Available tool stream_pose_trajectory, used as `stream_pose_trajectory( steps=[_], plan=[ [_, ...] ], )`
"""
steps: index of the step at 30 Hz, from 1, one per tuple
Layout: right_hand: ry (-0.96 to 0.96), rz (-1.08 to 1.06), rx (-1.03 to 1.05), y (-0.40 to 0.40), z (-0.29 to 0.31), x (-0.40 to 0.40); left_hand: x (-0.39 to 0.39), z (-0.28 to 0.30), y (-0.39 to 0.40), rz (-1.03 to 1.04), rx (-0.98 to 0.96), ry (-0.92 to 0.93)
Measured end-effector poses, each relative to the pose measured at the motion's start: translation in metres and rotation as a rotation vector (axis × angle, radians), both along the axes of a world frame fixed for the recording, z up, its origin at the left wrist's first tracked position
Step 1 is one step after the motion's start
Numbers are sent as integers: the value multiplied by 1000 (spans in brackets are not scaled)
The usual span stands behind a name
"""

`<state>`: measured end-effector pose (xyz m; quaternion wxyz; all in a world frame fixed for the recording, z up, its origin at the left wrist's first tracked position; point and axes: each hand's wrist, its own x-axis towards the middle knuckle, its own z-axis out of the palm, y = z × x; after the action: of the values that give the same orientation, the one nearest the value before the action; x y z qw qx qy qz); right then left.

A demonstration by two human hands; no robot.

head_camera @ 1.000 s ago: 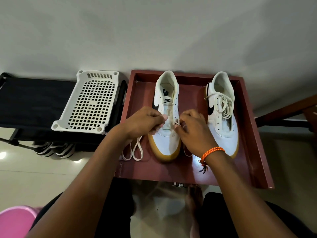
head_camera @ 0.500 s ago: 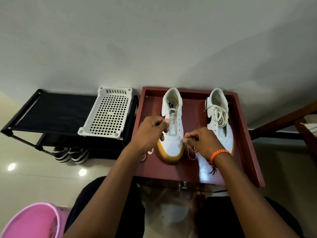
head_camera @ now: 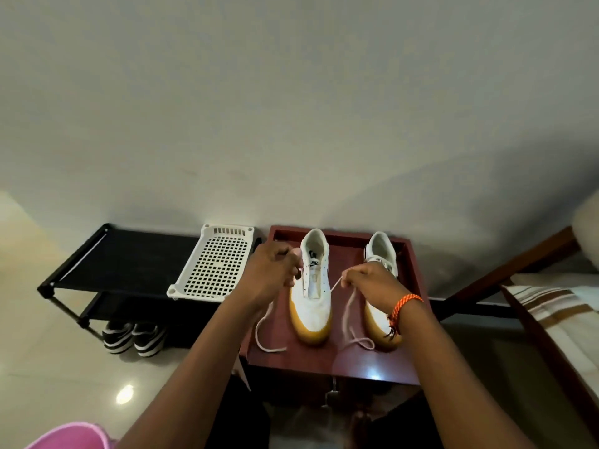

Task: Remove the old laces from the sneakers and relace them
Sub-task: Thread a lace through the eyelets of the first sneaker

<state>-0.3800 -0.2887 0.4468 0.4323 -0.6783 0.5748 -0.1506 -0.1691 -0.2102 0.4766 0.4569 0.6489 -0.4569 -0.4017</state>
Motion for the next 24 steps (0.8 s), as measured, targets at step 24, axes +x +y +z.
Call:
stream_pose_trajectory(
  steps=[24],
  plan=[
    [-629,-96,-327,48,262,7,-59,200,2,78,-534,39]
  ],
)
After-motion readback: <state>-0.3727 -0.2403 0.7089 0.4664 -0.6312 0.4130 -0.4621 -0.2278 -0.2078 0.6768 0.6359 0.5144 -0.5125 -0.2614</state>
